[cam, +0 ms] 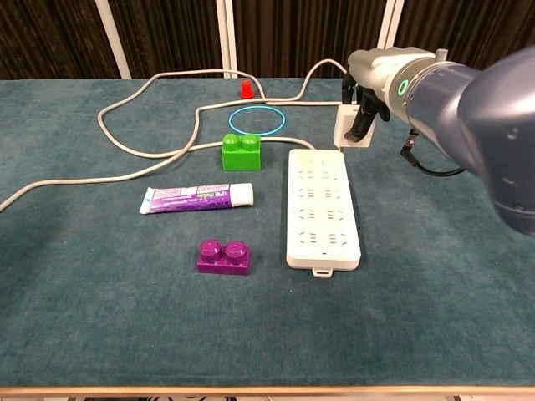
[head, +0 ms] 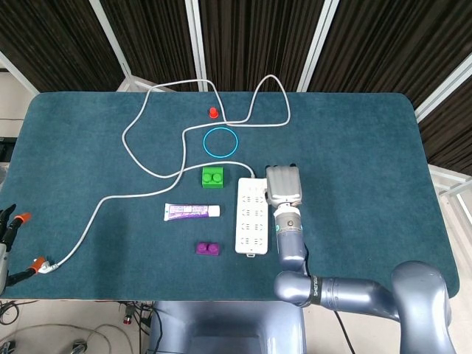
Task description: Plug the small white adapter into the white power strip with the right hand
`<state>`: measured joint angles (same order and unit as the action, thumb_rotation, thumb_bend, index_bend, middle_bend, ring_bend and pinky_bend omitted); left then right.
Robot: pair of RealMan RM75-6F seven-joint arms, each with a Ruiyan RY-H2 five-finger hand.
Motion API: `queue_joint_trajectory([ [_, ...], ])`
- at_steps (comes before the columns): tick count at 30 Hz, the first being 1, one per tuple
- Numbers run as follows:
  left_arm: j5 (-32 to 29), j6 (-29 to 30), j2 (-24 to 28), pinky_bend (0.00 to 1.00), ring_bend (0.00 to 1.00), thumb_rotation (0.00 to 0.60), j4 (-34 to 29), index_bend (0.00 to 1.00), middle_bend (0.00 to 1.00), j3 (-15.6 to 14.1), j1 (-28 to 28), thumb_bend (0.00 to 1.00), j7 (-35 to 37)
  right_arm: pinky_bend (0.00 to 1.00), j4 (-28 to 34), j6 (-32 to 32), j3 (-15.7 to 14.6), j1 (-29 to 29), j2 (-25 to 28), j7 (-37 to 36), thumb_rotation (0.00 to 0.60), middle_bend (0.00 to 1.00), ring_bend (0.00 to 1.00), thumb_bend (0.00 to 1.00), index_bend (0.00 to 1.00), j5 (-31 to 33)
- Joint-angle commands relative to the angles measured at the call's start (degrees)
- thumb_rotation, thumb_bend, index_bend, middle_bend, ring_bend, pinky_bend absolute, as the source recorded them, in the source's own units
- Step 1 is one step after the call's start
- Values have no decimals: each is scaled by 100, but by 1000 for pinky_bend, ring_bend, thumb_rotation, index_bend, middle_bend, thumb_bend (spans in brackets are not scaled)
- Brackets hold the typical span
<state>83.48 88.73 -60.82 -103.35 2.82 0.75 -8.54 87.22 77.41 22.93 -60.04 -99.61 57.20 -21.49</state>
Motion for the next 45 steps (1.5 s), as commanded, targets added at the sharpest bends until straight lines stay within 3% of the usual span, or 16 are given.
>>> queue_joint_trajectory([
  [1, -5, 4, 6, 106, 0, 600, -7, 190, 0, 4, -2, 170, 12, 339, 37, 22, -19, 7, -42, -7, 600, 736, 698, 468, 938, -34],
  [45, -13, -53, 5, 106, 0, 600, -1, 190, 0, -16, 28, 170, -10, 346, -413, -113, -8, 169, -496, -173, 600, 738, 699, 468, 939, -280],
])
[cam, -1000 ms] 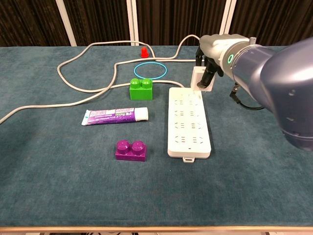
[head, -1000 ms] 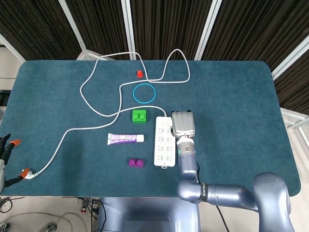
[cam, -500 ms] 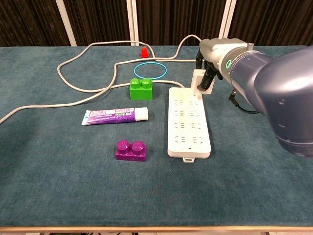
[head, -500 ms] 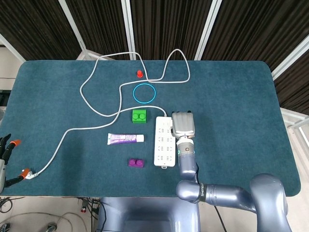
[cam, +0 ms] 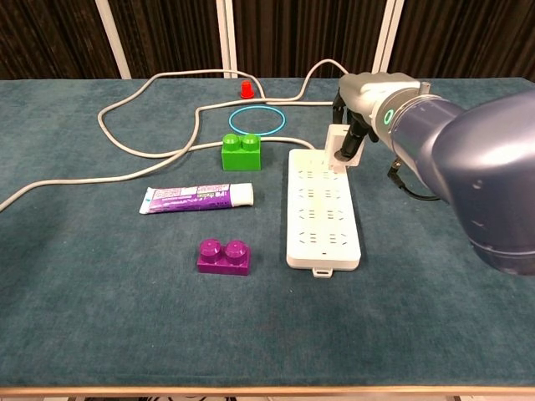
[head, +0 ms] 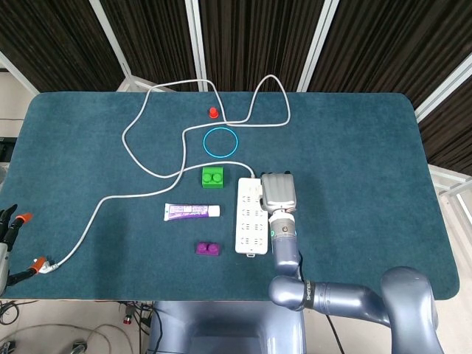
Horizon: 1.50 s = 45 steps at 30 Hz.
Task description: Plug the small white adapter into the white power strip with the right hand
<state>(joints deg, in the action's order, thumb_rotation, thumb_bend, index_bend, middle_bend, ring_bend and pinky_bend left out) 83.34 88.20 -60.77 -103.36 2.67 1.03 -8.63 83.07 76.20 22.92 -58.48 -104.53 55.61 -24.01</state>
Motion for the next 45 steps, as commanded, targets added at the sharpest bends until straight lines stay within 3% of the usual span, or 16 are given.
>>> queue_joint_trajectory([
  [1, 1, 1, -1, 106, 0, 600, -1, 190, 0, -1, 0, 170, -4, 345, -13, 15, -22, 19, -11, -12, 600, 738, 699, 468, 939, -51],
  [45, -28, -12, -11, 105, 0, 600, -3, 191, 0, 2, 12, 170, -44, 347, -292, -183, 11, 124, -199, 26, 600, 740, 700, 468, 943, -178],
])
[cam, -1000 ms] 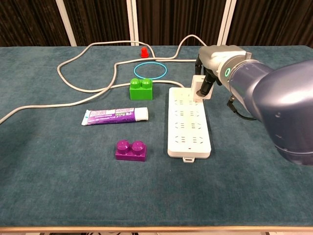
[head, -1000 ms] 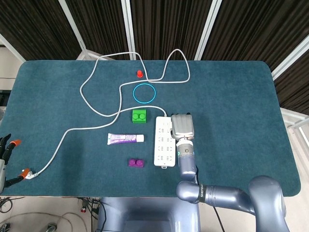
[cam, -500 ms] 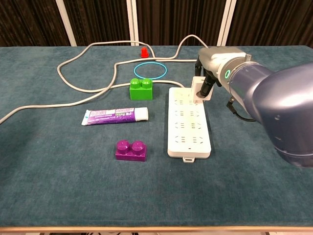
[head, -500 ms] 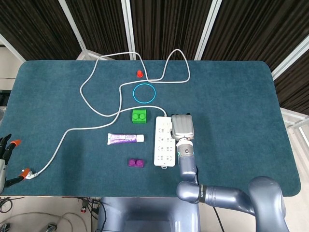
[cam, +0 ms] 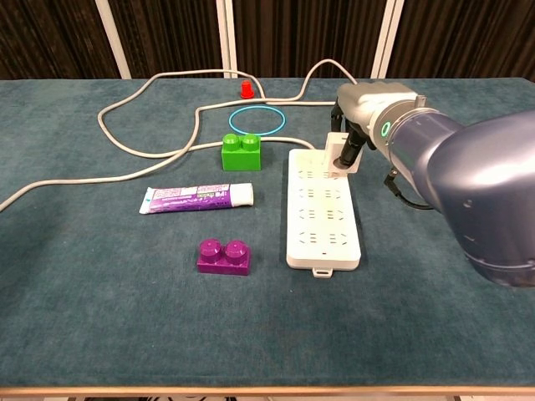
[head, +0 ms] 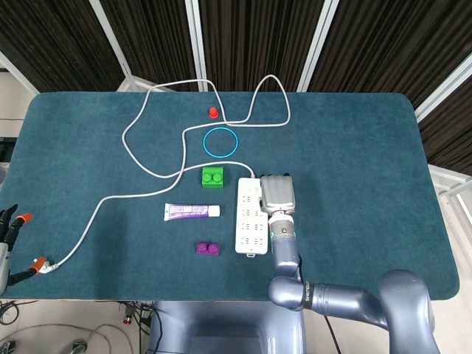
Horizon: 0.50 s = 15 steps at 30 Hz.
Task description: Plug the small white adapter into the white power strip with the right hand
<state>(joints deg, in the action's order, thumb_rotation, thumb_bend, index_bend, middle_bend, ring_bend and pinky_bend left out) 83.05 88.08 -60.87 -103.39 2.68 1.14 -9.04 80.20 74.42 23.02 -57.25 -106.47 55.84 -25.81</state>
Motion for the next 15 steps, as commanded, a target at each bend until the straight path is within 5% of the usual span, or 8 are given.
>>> queue_joint_trajectory([
  [1, 1, 0, -3, 105, 0, 600, 1, 191, 0, 0, 1, 170, -4, 348, -9, -10, 5, 2, -11, 1, 600, 740, 700, 468, 943, 3],
  [15, -9, 3, -2, 106, 0, 600, 2, 191, 0, 2, 1, 171, -9, 352, -102, -54, 28, 25, -57, 14, 600, 741, 700, 468, 944, 18],
])
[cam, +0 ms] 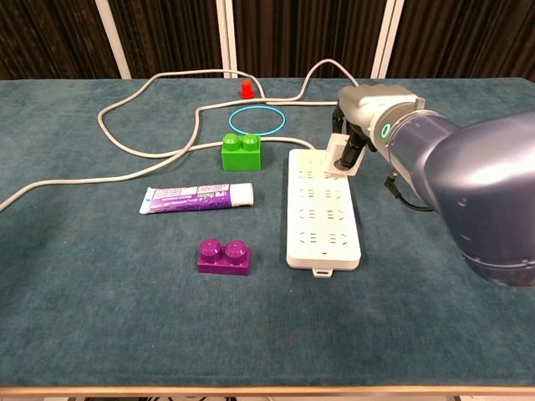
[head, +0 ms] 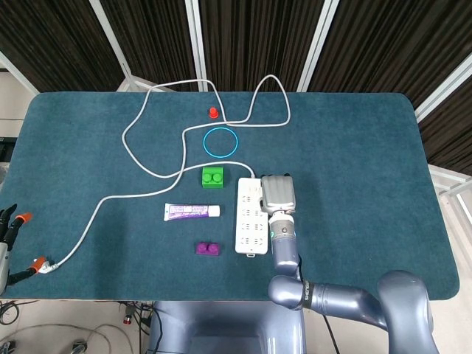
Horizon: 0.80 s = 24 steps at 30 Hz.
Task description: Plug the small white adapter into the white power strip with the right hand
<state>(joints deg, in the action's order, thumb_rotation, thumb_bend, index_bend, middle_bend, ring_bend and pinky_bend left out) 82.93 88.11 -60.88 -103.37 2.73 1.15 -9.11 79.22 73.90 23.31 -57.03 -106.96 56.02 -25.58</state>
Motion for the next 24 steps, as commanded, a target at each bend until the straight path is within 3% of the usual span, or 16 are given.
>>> queue_joint_trajectory([
  [1, 4, -1, -1, 106, 0, 600, -2, 191, 0, -4, 0, 170, -2, 353, -6, -4, 1, 4, -11, -8, 600, 741, 700, 468, 945, -8],
  [24, -13, -6, 8, 106, 0, 600, 2, 192, 0, 2, 2, 170, 14, 352, -274, -4, -158, -53, -201, 125, 600, 752, 710, 468, 964, -297],
])
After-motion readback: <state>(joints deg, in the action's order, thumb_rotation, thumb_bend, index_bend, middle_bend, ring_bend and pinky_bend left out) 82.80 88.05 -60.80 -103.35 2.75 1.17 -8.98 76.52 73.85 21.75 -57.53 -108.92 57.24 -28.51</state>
